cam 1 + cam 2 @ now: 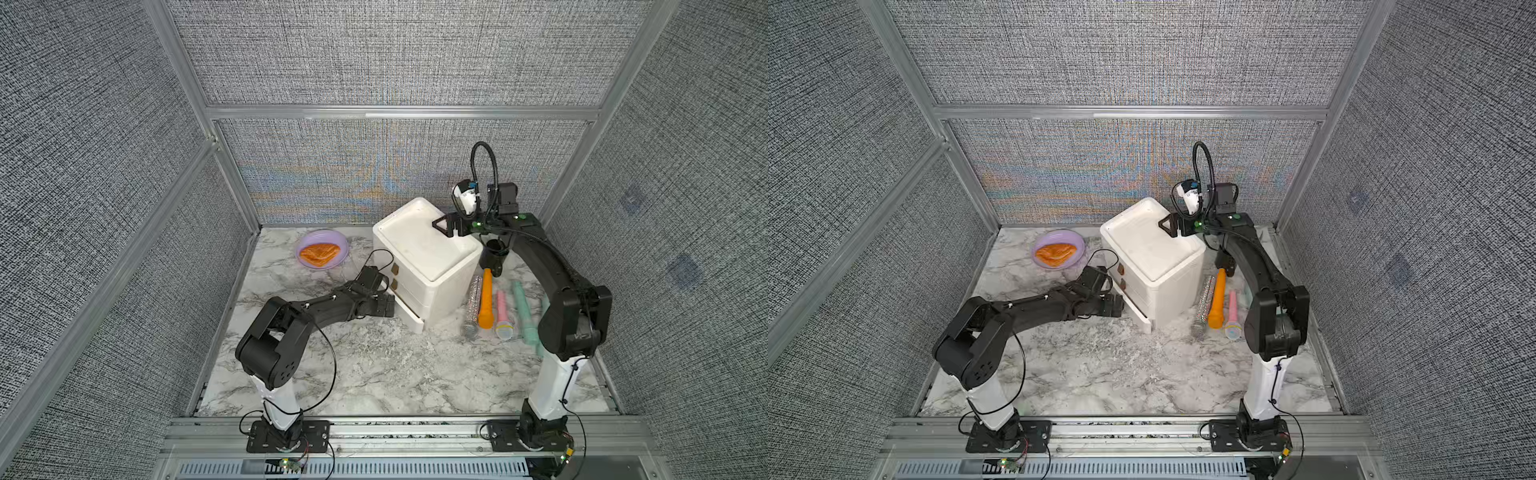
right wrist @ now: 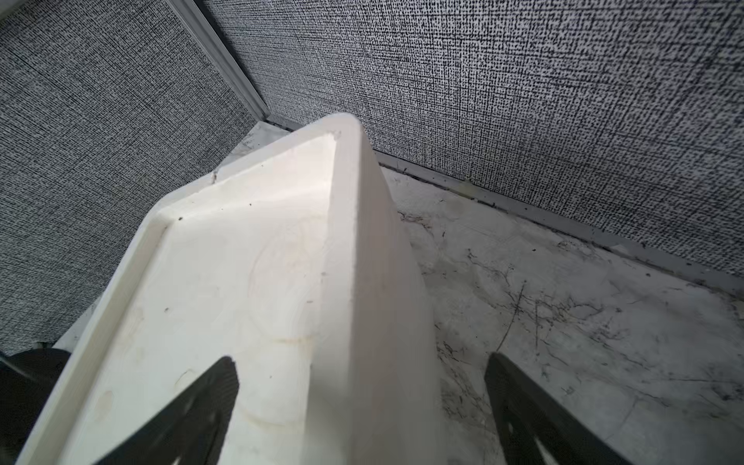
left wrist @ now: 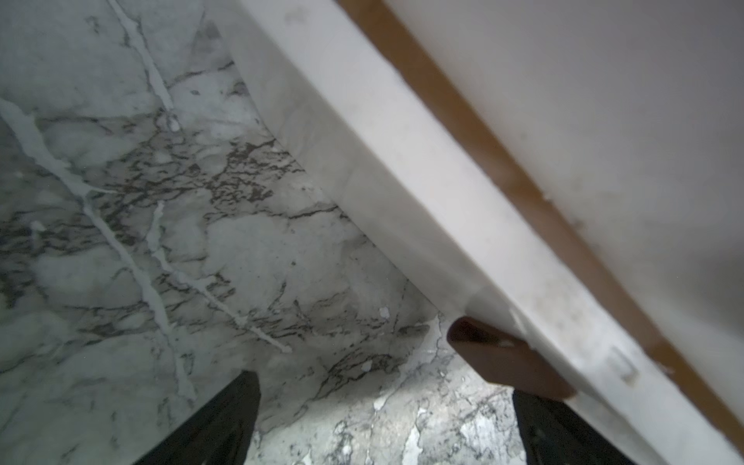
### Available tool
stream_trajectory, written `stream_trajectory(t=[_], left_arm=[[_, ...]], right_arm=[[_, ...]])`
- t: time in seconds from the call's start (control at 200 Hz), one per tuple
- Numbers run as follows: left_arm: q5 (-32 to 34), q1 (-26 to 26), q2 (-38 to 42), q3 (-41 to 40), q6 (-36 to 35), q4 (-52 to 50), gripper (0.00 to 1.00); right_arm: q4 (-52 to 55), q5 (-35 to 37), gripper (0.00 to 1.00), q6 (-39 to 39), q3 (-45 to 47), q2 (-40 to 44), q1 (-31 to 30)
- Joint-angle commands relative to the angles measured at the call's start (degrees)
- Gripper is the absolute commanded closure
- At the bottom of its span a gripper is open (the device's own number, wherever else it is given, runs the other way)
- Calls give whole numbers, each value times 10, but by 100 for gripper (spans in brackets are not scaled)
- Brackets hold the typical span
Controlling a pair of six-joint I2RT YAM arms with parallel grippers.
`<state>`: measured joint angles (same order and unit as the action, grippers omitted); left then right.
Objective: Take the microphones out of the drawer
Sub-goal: Close the drawer of the storage box.
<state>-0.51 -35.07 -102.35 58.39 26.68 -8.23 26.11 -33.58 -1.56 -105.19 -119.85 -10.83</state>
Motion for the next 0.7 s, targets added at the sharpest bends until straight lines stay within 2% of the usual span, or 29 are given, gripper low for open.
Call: stream_trajectory(t=[0.0,0.165,0.31,0.375,0.696], left_arm=[[-16,-2,-6,6,9,42,0],[-16,-3,-11,12,9,39,0],[15,-2,28,-17,9,21,0],[48,-3,53,-14,33,-34,0],[147,-2,192,-30,23,-192,0]], right_arm=[[86,-3,2,-15,11,-16,-16],[89,-5,2,-15,11,-20,-31],[78,-1,2,-6,17,-10,-31],[68,-10,2,2,16,0,-27],[-19,-100,2,54,35,93,20]])
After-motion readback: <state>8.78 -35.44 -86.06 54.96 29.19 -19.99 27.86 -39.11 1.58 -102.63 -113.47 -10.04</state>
